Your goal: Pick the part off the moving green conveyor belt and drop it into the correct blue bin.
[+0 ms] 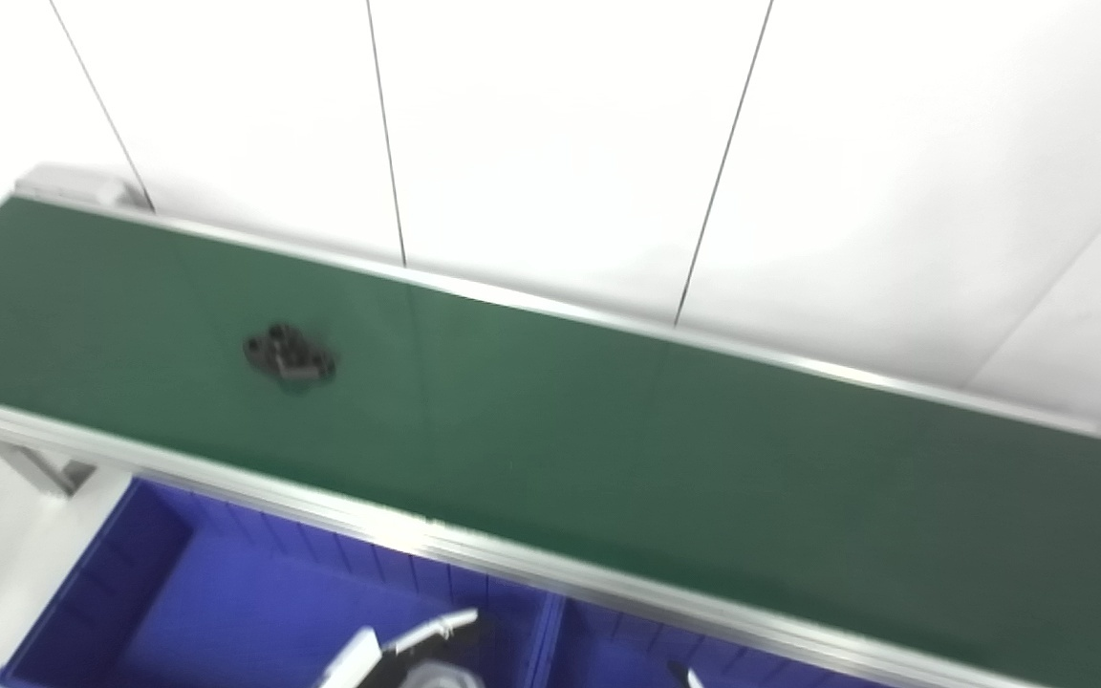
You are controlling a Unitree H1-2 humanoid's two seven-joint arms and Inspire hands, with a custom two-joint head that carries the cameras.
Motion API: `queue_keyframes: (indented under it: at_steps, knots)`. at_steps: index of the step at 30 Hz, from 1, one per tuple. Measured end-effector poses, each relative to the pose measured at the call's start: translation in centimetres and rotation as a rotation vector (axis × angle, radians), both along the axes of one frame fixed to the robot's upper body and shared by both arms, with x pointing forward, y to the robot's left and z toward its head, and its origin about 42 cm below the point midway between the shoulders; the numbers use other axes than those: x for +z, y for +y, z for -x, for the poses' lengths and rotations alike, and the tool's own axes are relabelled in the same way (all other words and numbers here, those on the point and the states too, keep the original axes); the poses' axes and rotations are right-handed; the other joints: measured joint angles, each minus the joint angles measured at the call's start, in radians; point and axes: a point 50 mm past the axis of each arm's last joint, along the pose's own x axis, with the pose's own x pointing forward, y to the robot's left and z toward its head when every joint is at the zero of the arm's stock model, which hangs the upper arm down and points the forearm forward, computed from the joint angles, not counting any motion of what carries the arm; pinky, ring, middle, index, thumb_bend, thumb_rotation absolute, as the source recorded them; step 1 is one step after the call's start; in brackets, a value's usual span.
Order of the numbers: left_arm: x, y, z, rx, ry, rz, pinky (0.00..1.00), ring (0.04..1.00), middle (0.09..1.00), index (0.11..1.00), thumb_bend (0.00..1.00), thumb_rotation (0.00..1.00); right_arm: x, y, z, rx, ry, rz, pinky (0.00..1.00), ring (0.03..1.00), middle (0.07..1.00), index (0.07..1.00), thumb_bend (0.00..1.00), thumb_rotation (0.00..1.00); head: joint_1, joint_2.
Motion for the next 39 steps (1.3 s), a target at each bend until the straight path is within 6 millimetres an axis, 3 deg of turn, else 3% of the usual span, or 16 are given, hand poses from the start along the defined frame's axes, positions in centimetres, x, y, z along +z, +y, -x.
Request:
queue_keyframes:
  at_steps: [2, 18, 24, 28, 34, 36, 39]
  knots:
    - [-0.1, 0.0, -0.1, 0.001, -0.003, -0.003, 0.72, 0.809, 0.848, 0.832, 0.79, 0.58, -0.3, -0.1, -0.1, -0.004, 0.003, 0.000, 0.72, 0.925, 1.000, 1.000, 0.86, 0.37, -0.003, -0.012]
    - [-1.2, -0.4, -0.8, -0.021, -0.007, -0.031, 0.71, 0.794, 0.839, 0.825, 0.78, 0.58, -1.2, -0.2, -0.7, -0.006, -0.004, -0.002, 0.78, 0.940, 0.999, 1.000, 0.86, 0.37, 0.017, -0.093]
    - [-1.6, -0.7, -0.7, -0.017, -0.010, -0.035, 0.70, 0.786, 0.835, 0.824, 0.77, 0.57, -1.2, -0.4, -0.7, -0.012, -0.044, 0.000, 0.77, 0.923, 0.990, 1.000, 0.85, 0.36, 0.032, -0.095]
    - [-1.7, -0.8, -1.0, -0.012, -0.024, -0.038, 0.70, 0.786, 0.833, 0.820, 0.77, 0.57, -0.9, -0.5, -0.8, -0.012, -0.083, -0.015, 0.83, 0.949, 0.995, 1.000, 0.82, 0.34, 0.032, -0.094]
    - [-1.6, -0.8, -1.1, -0.008, -0.027, -0.036, 0.70, 0.787, 0.835, 0.821, 0.78, 0.58, 0.8, -0.4, -0.7, -0.043, -0.177, -0.045, 0.82, 0.923, 0.964, 0.981, 0.80, 0.30, 0.034, -0.087]
    - [-1.6, -0.9, -1.1, -0.008, -0.029, -0.033, 0.69, 0.786, 0.833, 0.819, 0.78, 0.58, 1.5, -0.3, -0.8, -0.056, -0.199, -0.065, 0.78, 0.921, 0.965, 0.980, 0.80, 0.32, 0.034, -0.084]
    - [-1.5, -0.9, -1.1, -0.009, -0.029, -0.032, 0.69, 0.785, 0.832, 0.815, 0.79, 0.59, 3.4, -0.1, -1.4, -0.072, -0.262, -0.115, 0.72, 0.900, 0.943, 0.952, 0.81, 0.26, 0.032, -0.083]
